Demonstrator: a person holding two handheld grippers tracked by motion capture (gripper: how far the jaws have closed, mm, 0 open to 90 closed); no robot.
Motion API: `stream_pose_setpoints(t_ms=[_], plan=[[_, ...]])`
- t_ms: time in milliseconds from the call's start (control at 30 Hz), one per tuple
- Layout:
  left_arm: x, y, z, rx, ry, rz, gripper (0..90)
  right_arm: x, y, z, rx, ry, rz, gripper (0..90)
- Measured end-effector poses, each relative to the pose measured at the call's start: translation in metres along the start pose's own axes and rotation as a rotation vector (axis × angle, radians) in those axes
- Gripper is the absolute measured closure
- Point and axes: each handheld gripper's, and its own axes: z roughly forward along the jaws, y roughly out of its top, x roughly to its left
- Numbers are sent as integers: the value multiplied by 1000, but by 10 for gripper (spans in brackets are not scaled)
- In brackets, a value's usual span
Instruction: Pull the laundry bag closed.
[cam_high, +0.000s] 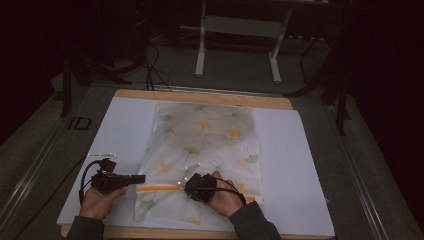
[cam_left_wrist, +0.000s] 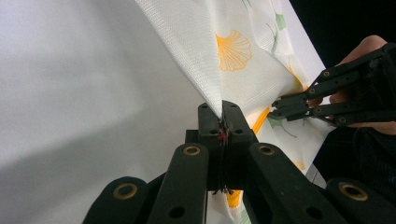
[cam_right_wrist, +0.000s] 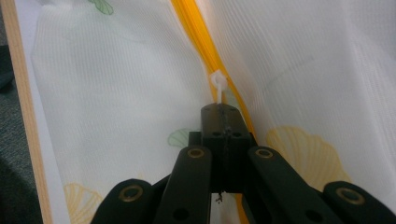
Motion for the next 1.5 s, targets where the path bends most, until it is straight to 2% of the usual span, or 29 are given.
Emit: stream_pose_setpoints(t_ms=[900, 1500], plan=[[1, 0, 0, 1, -3, -2, 891, -5, -22, -11, 4, -14, 40, 900], [1, 0, -2, -4, -1, -2, 891, -6, -33, -21, -18, -28, 64, 900]])
